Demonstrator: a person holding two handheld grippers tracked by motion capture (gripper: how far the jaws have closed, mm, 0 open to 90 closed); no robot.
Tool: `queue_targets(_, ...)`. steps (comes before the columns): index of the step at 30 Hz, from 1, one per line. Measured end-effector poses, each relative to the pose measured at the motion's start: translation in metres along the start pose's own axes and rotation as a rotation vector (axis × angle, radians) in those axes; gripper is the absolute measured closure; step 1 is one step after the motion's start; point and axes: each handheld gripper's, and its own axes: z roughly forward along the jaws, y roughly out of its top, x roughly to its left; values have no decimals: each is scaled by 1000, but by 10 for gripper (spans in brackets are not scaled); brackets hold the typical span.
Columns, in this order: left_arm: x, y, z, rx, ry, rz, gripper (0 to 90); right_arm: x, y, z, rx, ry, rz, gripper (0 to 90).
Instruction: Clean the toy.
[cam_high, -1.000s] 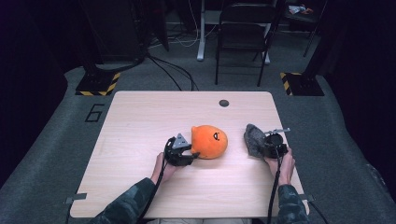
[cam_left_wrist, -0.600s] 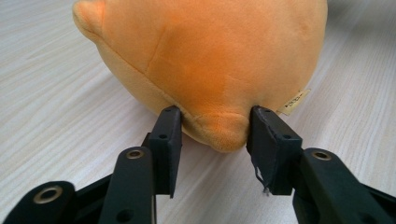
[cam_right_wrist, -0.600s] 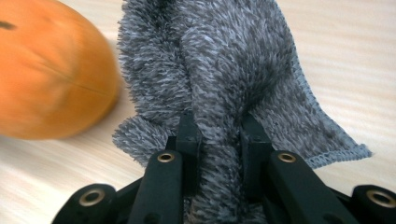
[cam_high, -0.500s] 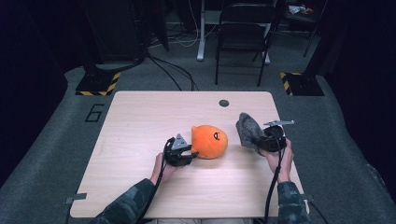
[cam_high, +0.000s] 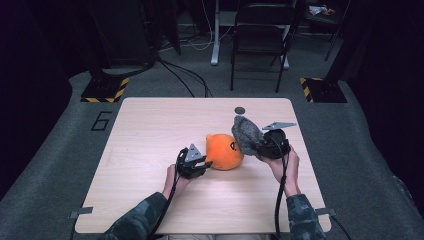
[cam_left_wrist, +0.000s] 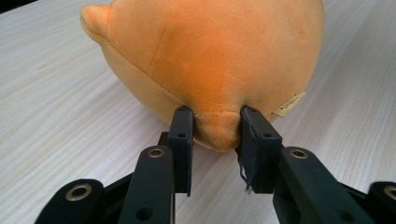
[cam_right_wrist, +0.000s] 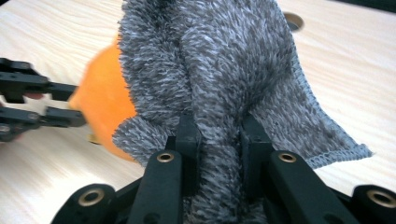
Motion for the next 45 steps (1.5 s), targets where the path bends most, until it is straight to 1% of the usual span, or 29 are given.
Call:
queue_targets(2,-2,0,0,-5,4,2,692,8,5,0,-3,-1,-18,733)
queue_targets(4,-3,0,0,-6,6,2,698,11,6,0,-1,1,-17,733)
queue_targets(5,-4,1,0,-9,6,4,700,17,10,1,-2,-8,-49,733)
queue_targets(6,-4,1,0,-9,8,9,700,20,11,2,5,-10,-49,733)
queue_targets(7,-4,1,0,-9,8,9,700,20,11,2,5,-10,-49,733)
queue_targets(8,-5,1,-1,-8,8,14,700,25,14,5,7,-3,-69,733)
queue_targets(9,-5,1,-1,-8,8,14,700,25,14,5,7,-3,-69,733)
queue_targets(10,-6,1,0,-16,9,8,700,32,17,9,12,-11,-95,733)
queue_targets(13,-6,0,0,-17,5,6,700,36,20,12,17,-4,-97,733)
queue_targets(15,-5,0,0,-19,1,3,699,41,24,17,23,7,-111,733)
queue_targets(17,-6,0,0,-17,6,6,699,43,25,19,25,14,-114,732)
queue_targets(18,-7,1,-1,-18,7,15,699,48,26,23,36,18,-125,732)
queue_targets(19,-7,1,-1,-18,7,15,699,48,26,23,36,18,-125,732)
queue_targets(21,-7,0,0,-22,8,21,699,53,28,27,38,26,-150,731)
queue_targets(23,-8,0,0,-23,8,20,699,57,30,31,39,35,-160,730)
queue_targets(24,-7,0,-1,-24,10,23,699,61,31,34,42,41,-182,729)
queue_targets(26,-7,0,-1,-23,10,23,699,63,31,36,50,46,-185,729)
queue_targets(27,-8,0,-1,-22,13,23,699,69,32,40,61,49,-193,729)
queue_targets(28,-8,0,-1,-22,13,23,700,69,32,40,61,49,-193,729)
queue_targets(31,-9,0,-1,-31,21,23,703,79,34,48,73,48,-251,728)
queue_targets(32,-9,0,-1,-32,20,22,705,82,33,50,85,42,-252,728)
queue_targets(33,-10,0,-1,-33,21,28,708,82,33,53,84,32,-277,728)
queue_targets(34,-10,0,-1,-33,21,28,713,82,33,53,84,32,-277,728)
queue_targets(35,-10,0,-1,-39,25,24,713,84,32,57,92,18,-276,728)
queue_targets(36,-11,1,-1,-31,22,30,727,85,28,63,125,-11,-285,727)
queue_targets(39,-12,0,1,-29,27,33,741,85,25,70,134,-43,-302,728)
queue_targets(43,-12,0,2,-26,27,38,755,82,23,72,138,-34,-286,729)
queue_targets(44,-13,0,2,-25,25,41,762,78,23,71,143,-18,-278,729)
queue_targets(45,-13,0,2,-25,22,52,762,76,22,71,127,-15,-272,730)
